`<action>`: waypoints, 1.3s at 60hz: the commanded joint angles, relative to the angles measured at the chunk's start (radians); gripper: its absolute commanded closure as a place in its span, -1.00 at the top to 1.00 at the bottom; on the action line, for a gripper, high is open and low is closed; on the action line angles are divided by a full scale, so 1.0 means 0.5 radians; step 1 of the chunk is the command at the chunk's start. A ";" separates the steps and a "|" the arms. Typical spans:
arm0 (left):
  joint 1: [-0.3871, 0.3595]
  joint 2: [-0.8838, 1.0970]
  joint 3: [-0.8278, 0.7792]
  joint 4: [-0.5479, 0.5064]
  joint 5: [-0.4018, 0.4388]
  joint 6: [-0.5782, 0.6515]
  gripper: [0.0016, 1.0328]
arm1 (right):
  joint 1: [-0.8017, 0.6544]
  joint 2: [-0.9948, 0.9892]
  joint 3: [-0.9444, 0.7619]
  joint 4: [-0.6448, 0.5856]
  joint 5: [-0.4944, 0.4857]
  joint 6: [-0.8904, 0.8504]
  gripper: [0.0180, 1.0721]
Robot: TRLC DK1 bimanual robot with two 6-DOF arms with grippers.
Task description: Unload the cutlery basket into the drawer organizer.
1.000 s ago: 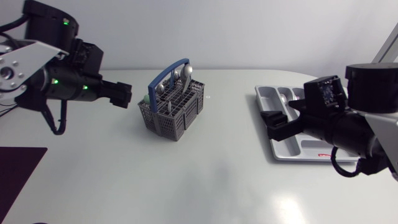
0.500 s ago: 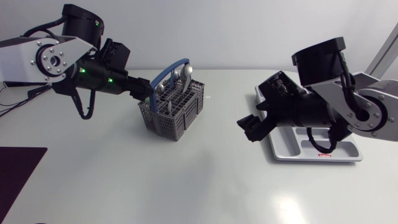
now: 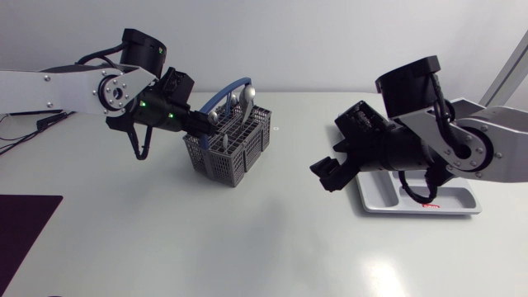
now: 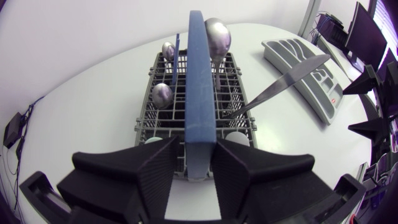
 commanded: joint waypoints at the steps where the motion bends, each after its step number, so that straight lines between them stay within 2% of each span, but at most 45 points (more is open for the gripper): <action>1: -0.027 0.014 0.012 -0.006 -0.011 0.067 -0.65 | 0.015 0.039 0.055 0.027 -0.012 -0.034 0.78; 18: -0.043 -0.179 -0.154 -0.138 -0.026 0.190 -0.69 | 0.027 0.058 0.098 0.008 -0.009 -0.031 0.78; 22: -0.027 -0.268 -0.212 -0.197 0.035 0.242 -0.69 | 0.027 0.055 0.098 0.002 -0.003 -0.031 0.78; 26: 0.049 -0.425 -0.304 -0.328 0.201 0.319 -0.68 | 0.036 0.045 0.098 -0.016 -0.003 -0.031 0.78; 33: 0.141 -0.639 -0.430 -0.513 0.345 0.414 -0.68 | 0.055 0.009 0.088 -0.047 0.003 -0.025 0.78; 41: 0.157 -0.811 -0.624 -0.540 0.379 0.515 -0.64 | 0.088 -0.007 0.064 -0.035 0.003 -0.016 0.78; 43: 0.154 -0.842 -0.651 -0.528 0.379 0.521 -0.53 | 0.095 0.015 0.070 -0.029 0.003 -0.013 0.78; 45: 0.157 -0.888 -0.666 -0.519 0.379 0.512 -0.15 | 0.104 0.052 0.088 -0.023 0.006 -0.007 0.78; 47: 0.163 -0.919 -0.666 -0.519 0.379 0.503 0.03 | 0.107 0.067 0.094 -0.019 0.006 -0.004 0.78; 49: 0.169 -0.998 -0.666 -0.525 0.391 0.503 0.39 | 0.113 0.085 0.107 -0.016 0.006 0.003 0.78; 50: 0.169 -1.023 -0.666 -0.531 0.401 0.503 0.50 | 0.113 0.092 0.113 -0.016 0.006 0.003 0.78; 52: 0.181 -1.094 -0.666 -0.537 0.419 0.506 0.69 | 0.119 0.107 0.125 -0.016 0.006 0.003 0.78; 53: 0.194 -1.133 -0.663 -0.543 0.422 0.509 0.70 | 0.119 0.113 0.131 -0.016 0.006 0.003 0.78; 55: 0.221 -1.189 -0.651 -0.565 0.434 0.509 0.70 | 0.119 0.122 0.140 -0.016 0.006 0.003 0.78; 60: 0.436 -1.314 -0.519 -0.819 0.671 0.579 0.70 | 0.119 0.165 0.187 -0.019 0.006 -0.004 0.78; 67: 0.691 -1.354 -0.516 -0.982 0.713 0.813 0.67 | 0.104 0.276 0.275 -0.019 -0.003 -0.004 0.78; 71: 0.850 -1.293 -0.617 -1.000 0.717 0.969 0.40 | 0.095 0.371 0.349 -0.016 -0.003 0.003 0.77; 75: 0.921 -1.201 -0.740 -0.988 0.726 1.110 0.09 | 0.092 0.481 0.417 0.002 -0.003 0.018 0.68; 77: 0.954 -1.155 -0.780 -0.970 0.732 1.159 -0.08 | 0.085 0.546 0.460 0.011 -0.009 0.039 0.58; 78: 0.982 -1.118 -0.798 -0.945 0.735 1.181 -0.23 | 0.079 0.576 0.478 0.020 -0.021 0.046 0.50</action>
